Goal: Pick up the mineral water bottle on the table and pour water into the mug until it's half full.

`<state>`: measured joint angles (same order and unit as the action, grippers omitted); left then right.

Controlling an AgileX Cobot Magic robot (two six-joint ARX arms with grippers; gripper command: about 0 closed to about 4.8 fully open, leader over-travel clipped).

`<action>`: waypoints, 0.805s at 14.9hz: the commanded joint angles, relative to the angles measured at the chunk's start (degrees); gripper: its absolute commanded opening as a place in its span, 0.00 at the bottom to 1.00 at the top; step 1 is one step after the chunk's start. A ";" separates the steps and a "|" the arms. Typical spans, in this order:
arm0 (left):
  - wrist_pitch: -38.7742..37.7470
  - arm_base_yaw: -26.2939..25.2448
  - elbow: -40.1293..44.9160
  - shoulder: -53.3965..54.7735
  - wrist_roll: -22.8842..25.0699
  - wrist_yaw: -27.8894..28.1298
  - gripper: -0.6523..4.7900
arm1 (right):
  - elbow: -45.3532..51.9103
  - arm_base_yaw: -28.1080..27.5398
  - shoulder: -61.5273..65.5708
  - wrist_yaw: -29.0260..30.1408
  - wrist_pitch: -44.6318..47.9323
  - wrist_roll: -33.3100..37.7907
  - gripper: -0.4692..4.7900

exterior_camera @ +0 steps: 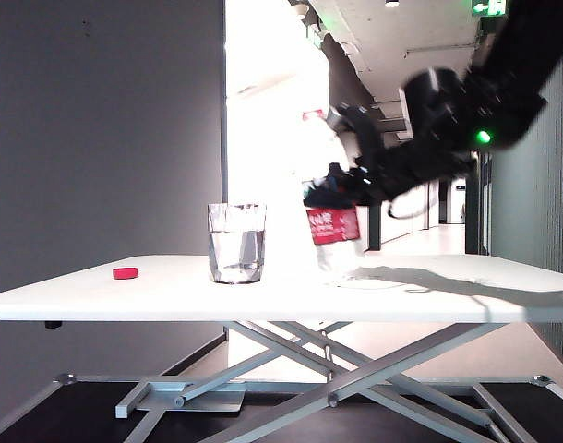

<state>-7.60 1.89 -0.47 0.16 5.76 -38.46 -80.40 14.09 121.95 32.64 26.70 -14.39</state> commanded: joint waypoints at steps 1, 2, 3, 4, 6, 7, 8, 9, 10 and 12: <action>-0.42 0.09 -0.11 0.04 0.26 -0.33 0.11 | -0.44 -0.94 0.83 7.58 4.79 1.33 0.48; -0.42 0.09 -0.11 0.04 0.28 -0.31 0.11 | -0.44 -1.20 1.20 10.62 5.27 1.31 0.48; -0.42 0.09 -0.11 0.04 0.28 -0.31 0.11 | -0.46 -1.31 1.90 13.09 6.43 1.36 0.48; -0.42 0.09 -0.11 0.04 0.33 -0.33 0.11 | -0.46 -1.49 2.95 16.59 8.04 1.33 0.48; -0.42 0.09 -0.11 0.04 0.31 -0.33 0.11 | -0.44 -1.49 3.89 17.94 8.20 1.33 0.48; -0.42 0.09 -0.11 0.04 0.31 -0.31 0.11 | -0.44 -1.49 4.35 18.73 8.26 1.31 0.48; -0.42 0.09 -0.11 0.04 0.33 -0.33 0.11 | -0.44 -1.49 4.57 18.73 8.26 1.29 0.48; -0.42 0.09 -0.11 0.04 0.37 -0.31 0.11 | -0.44 -1.49 4.63 18.73 8.24 1.27 0.48; -0.42 0.09 -0.11 0.04 0.50 -0.31 0.11 | -0.44 -1.49 4.66 18.78 8.11 1.25 0.51; -0.42 0.09 -0.11 0.04 0.46 -0.33 0.11 | -0.44 -1.51 4.66 18.73 7.72 1.25 0.74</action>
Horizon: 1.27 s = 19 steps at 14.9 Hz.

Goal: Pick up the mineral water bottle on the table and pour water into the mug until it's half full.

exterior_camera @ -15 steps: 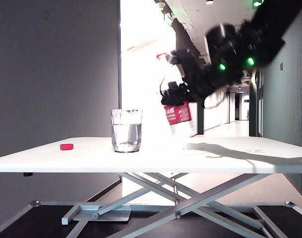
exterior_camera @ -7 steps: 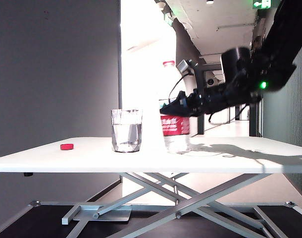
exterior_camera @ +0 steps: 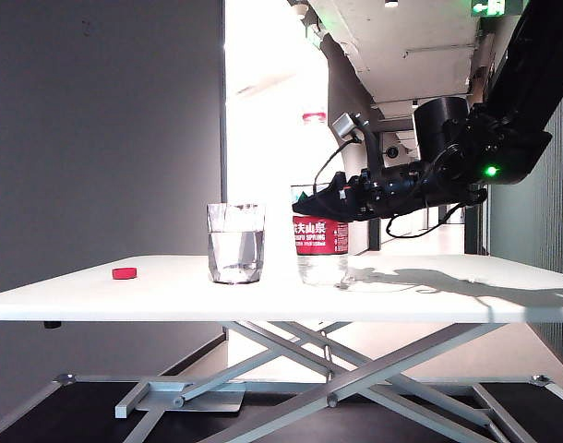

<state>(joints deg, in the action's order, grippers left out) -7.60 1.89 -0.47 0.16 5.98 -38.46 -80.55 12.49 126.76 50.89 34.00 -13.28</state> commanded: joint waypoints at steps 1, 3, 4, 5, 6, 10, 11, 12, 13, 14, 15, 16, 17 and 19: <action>-0.39 0.09 -0.11 0.04 0.24 -0.33 0.11 | -0.28 0.07 -0.15 0.50 0.17 -0.11 0.74; -0.39 0.09 -0.11 0.04 0.24 -0.33 0.11 | -0.28 0.07 -0.15 0.55 0.07 -0.20 0.89; -0.42 0.09 -0.11 0.04 0.24 -0.33 0.11 | -0.28 0.04 -0.15 0.55 0.04 -0.13 1.00; -0.42 0.09 -0.11 0.04 0.24 -0.33 0.11 | -0.31 -0.59 -0.20 2.34 -0.61 0.28 1.00; -0.42 0.09 -0.11 0.04 0.24 -0.33 0.11 | -0.31 -1.33 -0.22 3.34 -1.11 0.63 1.00; -0.42 0.09 -0.11 0.04 0.76 -0.33 0.11 | -0.31 -5.66 -0.28 10.97 -2.19 5.66 1.00; -0.42 0.09 -0.11 0.04 0.94 -0.33 0.11 | -0.31 -6.84 -0.28 14.51 -2.25 6.01 1.00; -0.42 0.09 -0.11 0.04 0.96 -0.33 0.11 | -0.31 -7.91 -0.31 17.55 -2.25 7.34 1.00; -0.42 0.09 -0.11 0.04 0.98 -0.33 0.11 | -0.31 -8.59 -0.31 20.39 -2.47 7.65 1.00; -0.42 0.09 -0.11 0.04 1.09 -0.31 0.11 | -0.31 -10.53 -0.50 20.76 -4.72 8.83 1.00; -0.42 0.09 -0.11 0.04 1.14 -0.31 0.11 | -0.31 -11.39 -0.57 20.96 -5.14 10.12 0.49; -0.39 0.09 -0.11 0.04 1.11 -0.31 0.11 | -0.31 -12.15 -0.79 21.20 -5.11 12.04 0.09; -0.39 0.09 -0.11 0.04 1.11 -0.33 0.11 | -0.28 -12.70 -1.29 19.50 -5.79 14.62 0.07; -0.31 0.07 -0.11 0.04 1.29 -0.22 0.11 | 0.09 -13.22 -5.66 10.38 -15.93 12.20 0.07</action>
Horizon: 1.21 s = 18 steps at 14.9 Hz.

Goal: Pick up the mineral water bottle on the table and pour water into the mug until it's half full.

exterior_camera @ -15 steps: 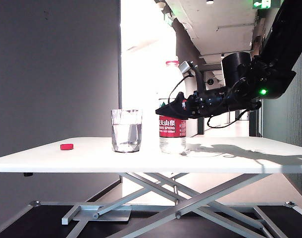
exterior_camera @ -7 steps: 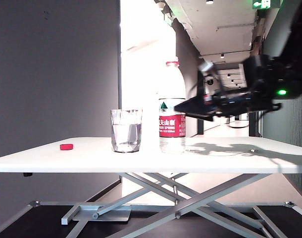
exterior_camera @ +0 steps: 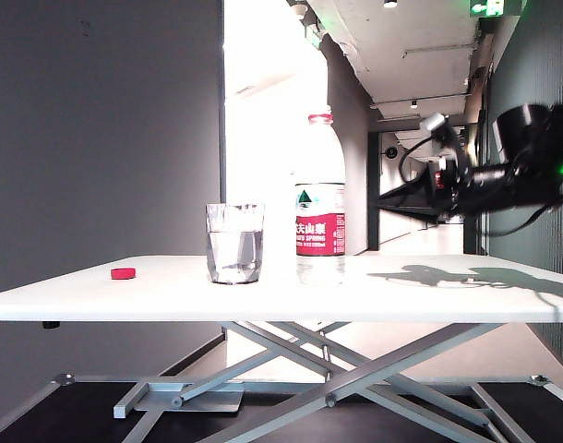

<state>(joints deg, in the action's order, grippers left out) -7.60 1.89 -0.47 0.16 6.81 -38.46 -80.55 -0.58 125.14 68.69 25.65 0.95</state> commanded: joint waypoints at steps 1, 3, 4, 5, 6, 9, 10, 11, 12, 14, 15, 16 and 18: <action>-0.13 0.09 -0.11 0.04 0.48 -0.13 0.11 | 2.21 -0.15 -7.30 -14.16 -10.69 -4.81 0.07; 0.15 0.07 -0.11 0.04 0.44 -0.11 0.11 | 10.14 0.04 -14.45 -20.11 -6.49 -6.97 0.07; 0.22 0.07 -0.11 0.04 0.17 0.17 0.11 | 17.11 0.11 -20.20 -23.19 -0.94 -4.96 0.07; 0.50 0.04 -0.11 0.04 0.00 0.33 0.11 | 26.73 0.02 -28.50 -29.03 5.38 -0.90 0.07; 0.87 0.04 -0.11 0.04 -0.11 0.35 0.11 | 32.26 0.00 -33.55 -32.35 8.07 0.90 0.07; 1.25 0.07 -0.11 0.04 -0.17 1.36 0.11 | 49.27 0.35 -54.10 -39.43 6.34 1.20 0.07; 1.20 0.07 -0.11 0.04 -0.17 1.40 0.11 | 53.00 0.39 -60.63 -42.32 2.69 1.20 0.07; 1.25 0.02 -0.11 0.04 -0.15 1.66 0.11 | 56.78 0.42 -66.88 -43.52 1.05 1.20 0.07; 1.29 0.04 -0.11 0.04 -0.17 3.10 0.11 | 62.95 0.39 -77.07 -44.61 0.63 0.94 0.07; 2.27 0.02 -0.11 0.04 -0.17 3.85 0.11 | 70.53 0.39 -93.11 -48.46 -3.37 0.79 0.07; 2.84 0.02 -0.11 0.04 -0.15 3.85 0.11 | 72.76 0.39 -101.48 -51.23 -8.68 0.92 0.07; 3.67 0.02 -0.11 0.04 -0.15 4.02 0.11 | 73.79 0.37 -111.80 -56.17 -17.94 0.46 0.07; 4.22 0.04 -0.11 0.04 0.07 5.86 0.11 | 73.85 0.35 -123.36 -60.11 -27.67 -0.13 0.07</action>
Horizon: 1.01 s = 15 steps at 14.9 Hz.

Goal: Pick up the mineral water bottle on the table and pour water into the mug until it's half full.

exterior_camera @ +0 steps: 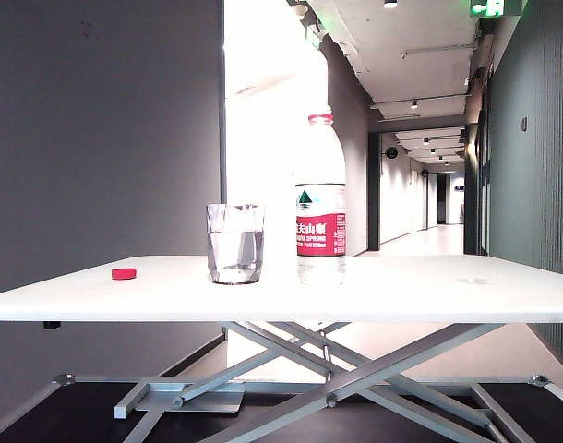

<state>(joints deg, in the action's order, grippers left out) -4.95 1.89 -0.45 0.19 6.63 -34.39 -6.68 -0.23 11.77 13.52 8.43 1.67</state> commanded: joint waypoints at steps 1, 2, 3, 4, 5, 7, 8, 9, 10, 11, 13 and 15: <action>1.70 0.00 -0.13 0.04 0.33 4.96 0.11 | -0.13 -0.20 -11.98 -6.82 -12.87 -0.96 0.07; 1.90 0.09 -0.11 0.02 0.39 7.58 0.11 | -0.09 -0.13 -10.97 -7.69 -12.94 -1.33 0.07; 1.95 0.02 -0.11 0.04 0.42 10.58 0.11 | 0.00 -0.07 -11.06 -9.70 -13.11 -1.27 0.07; 2.19 0.02 -0.11 0.02 0.28 16.02 0.11 | 0.35 -0.02 -11.76 -10.67 -13.20 -1.88 0.07; 2.38 0.00 -0.11 0.02 0.28 19.32 0.11 | 0.94 -0.04 -11.78 -11.74 -13.00 -3.10 0.07; 4.52 -0.02 -0.11 0.02 0.46 25.35 0.11 | 5.49 -0.07 -11.78 -14.49 -5.92 -2.05 0.07; 5.84 -0.07 -0.11 0.02 0.55 25.81 0.11 | 6.38 -0.07 -11.80 -14.84 -5.46 -1.03 0.07; 6.80 -0.09 -0.11 0.02 0.76 26.23 0.11 | 6.38 0.00 -11.78 -14.86 -5.97 -1.20 0.07; 7.89 -0.09 -0.11 0.02 0.90 26.27 0.11 | 6.38 -0.04 -11.78 -14.88 -5.44 -2.58 0.07; 8.55 -0.04 -0.11 0.02 0.87 26.53 0.11 | 6.38 -0.04 -11.78 -14.88 -4.15 -4.39 0.07; 8.52 -0.02 -0.11 0.02 0.87 27.12 0.11 | 6.38 -0.02 -11.78 -15.10 -3.28 -4.74 0.07; 8.63 0.02 -0.11 0.02 0.85 26.75 0.11 | 6.38 0.02 -11.78 -14.84 -3.78 -4.66 0.07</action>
<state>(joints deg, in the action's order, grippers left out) 2.79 1.87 -0.43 0.16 7.29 -7.38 -0.43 -0.34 0.10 -1.28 4.01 -2.83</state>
